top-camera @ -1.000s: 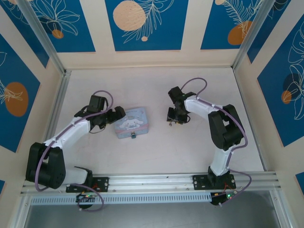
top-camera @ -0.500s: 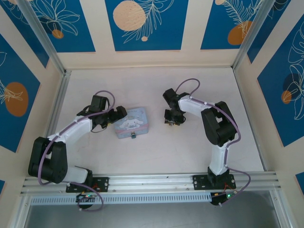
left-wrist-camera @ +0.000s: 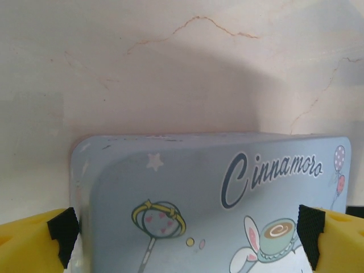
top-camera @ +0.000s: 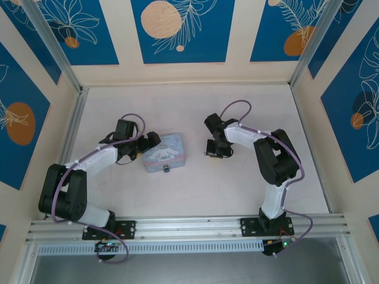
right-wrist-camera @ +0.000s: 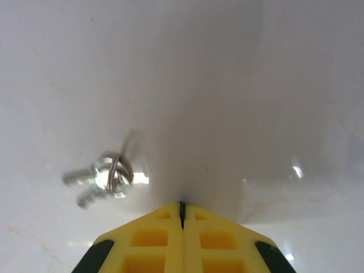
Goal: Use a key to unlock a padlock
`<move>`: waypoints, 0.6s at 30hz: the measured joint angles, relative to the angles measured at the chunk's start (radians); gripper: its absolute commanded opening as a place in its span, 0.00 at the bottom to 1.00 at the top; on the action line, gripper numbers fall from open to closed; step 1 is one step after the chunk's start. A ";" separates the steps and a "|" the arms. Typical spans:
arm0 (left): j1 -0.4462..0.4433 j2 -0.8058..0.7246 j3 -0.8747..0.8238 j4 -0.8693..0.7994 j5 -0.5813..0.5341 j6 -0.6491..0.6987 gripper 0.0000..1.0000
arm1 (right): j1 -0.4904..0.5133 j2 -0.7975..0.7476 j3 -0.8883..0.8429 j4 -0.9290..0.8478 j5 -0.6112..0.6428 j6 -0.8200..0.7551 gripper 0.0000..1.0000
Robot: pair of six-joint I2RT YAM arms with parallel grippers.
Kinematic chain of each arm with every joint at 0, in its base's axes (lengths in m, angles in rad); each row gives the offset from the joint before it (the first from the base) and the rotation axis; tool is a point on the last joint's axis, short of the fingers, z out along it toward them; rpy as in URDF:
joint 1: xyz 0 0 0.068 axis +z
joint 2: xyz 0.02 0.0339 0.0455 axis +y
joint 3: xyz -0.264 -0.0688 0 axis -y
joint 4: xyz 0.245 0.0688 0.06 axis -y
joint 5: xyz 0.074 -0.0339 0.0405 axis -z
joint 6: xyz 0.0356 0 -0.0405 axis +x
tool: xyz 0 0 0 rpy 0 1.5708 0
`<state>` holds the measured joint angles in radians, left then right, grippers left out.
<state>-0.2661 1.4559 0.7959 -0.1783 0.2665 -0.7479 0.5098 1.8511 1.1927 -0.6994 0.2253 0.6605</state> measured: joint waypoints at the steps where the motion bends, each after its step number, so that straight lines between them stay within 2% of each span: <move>1: -0.001 0.007 -0.001 0.009 0.003 -0.005 1.00 | 0.003 -0.025 -0.020 -0.001 0.000 0.001 0.00; 6: -0.023 0.037 -0.003 0.049 0.008 -0.029 1.00 | 0.024 -0.146 -0.095 -0.001 0.000 0.012 0.00; 10: -0.043 0.061 -0.003 0.085 0.011 -0.044 1.00 | 0.027 -0.191 -0.116 0.001 -0.005 0.030 0.21; 11: -0.045 0.069 -0.002 0.090 0.012 -0.047 1.00 | 0.026 -0.190 -0.115 0.003 -0.008 0.034 0.29; 13: -0.047 0.080 -0.002 0.092 0.013 -0.051 1.00 | 0.024 -0.185 -0.109 0.002 -0.014 0.041 0.37; 18: -0.047 0.084 0.006 0.087 0.010 -0.055 1.00 | 0.014 -0.108 -0.016 -0.001 -0.030 0.047 0.40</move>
<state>-0.3126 1.5402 0.8024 -0.0910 0.2768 -0.8028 0.5236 1.7428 1.1763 -0.7002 0.1955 0.7074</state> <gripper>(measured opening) 0.999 0.393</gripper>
